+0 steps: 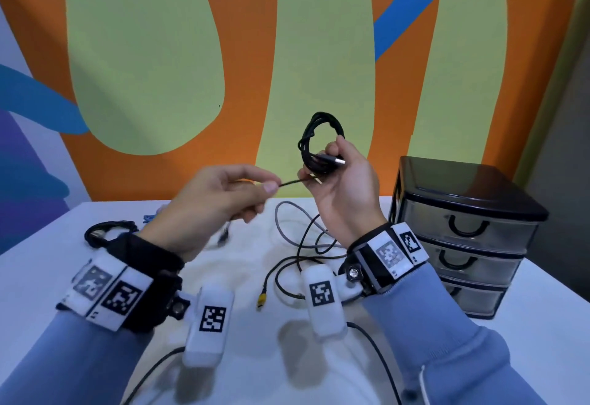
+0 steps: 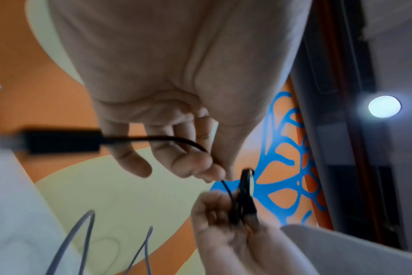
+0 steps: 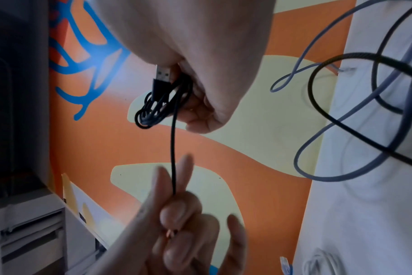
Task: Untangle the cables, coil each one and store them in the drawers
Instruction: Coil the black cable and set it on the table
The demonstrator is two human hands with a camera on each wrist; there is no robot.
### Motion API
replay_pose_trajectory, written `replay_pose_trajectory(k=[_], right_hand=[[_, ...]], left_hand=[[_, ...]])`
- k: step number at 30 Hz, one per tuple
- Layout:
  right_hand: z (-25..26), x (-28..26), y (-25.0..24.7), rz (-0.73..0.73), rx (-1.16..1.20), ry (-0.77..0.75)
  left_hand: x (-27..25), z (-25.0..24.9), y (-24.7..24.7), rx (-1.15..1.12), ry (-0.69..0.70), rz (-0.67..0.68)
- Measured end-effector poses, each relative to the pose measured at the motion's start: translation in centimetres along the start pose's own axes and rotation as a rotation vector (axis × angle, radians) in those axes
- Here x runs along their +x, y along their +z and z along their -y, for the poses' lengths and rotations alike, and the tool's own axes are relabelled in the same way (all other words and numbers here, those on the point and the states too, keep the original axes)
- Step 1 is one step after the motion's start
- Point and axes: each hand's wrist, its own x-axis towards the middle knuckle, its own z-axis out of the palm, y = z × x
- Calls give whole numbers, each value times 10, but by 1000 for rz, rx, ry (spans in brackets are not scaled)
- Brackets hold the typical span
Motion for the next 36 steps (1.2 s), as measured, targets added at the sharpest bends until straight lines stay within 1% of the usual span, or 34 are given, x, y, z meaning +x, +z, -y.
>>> replay_pose_trajectory(k=[1,3,6,8,11,14,16,18,20,22,24,25,27,30,33,34,36], right_hand=[[1,0,-1,4,-1,1],[2,-2,-1,19,-13,12],[3,-9,2,53,-51,25],[2,-12,4,67,-198,-12],[-3,-15,9,118,-463,-42],[-7,-18,9,183,-555,-17],[-8,-17,8,228,-586,-32],[-11,-17,6,269,-648,-72],[-17,-15,6,295,-772,-125],[-23,-16,6,302,-903,-167],[-26,-17,5,285,-996,-198],[-26,-17,4,277,-1024,-211],[-27,-17,3,274,-1052,-226],[-30,-17,4,304,-1067,-245],[-34,-19,6,339,-1057,-246],[-35,-20,6,344,-1060,-251],[-36,-21,8,342,-1057,-263]], left_hand=[[1,0,-6,-49,-13,-62],[2,-2,-17,-179,-42,-134],[1,-6,-27,-444,-89,-146],[0,-8,-29,-568,-89,-124],[-3,-12,-29,-654,-35,-86],[-4,-13,-30,-679,11,-59],[-3,-12,-29,-679,43,-60],[-3,-10,-25,-625,84,-55],[-4,-9,-20,-510,137,-46],[-6,-11,-14,-349,195,-33],[-7,-11,-9,-141,249,-13],[-7,-11,-6,-51,271,-5],[-8,-10,-3,58,293,-24],[-4,-9,-4,145,283,-89],[3,-1,-5,183,207,-244],[5,2,-5,239,181,-297],[7,6,-3,394,132,-348]])
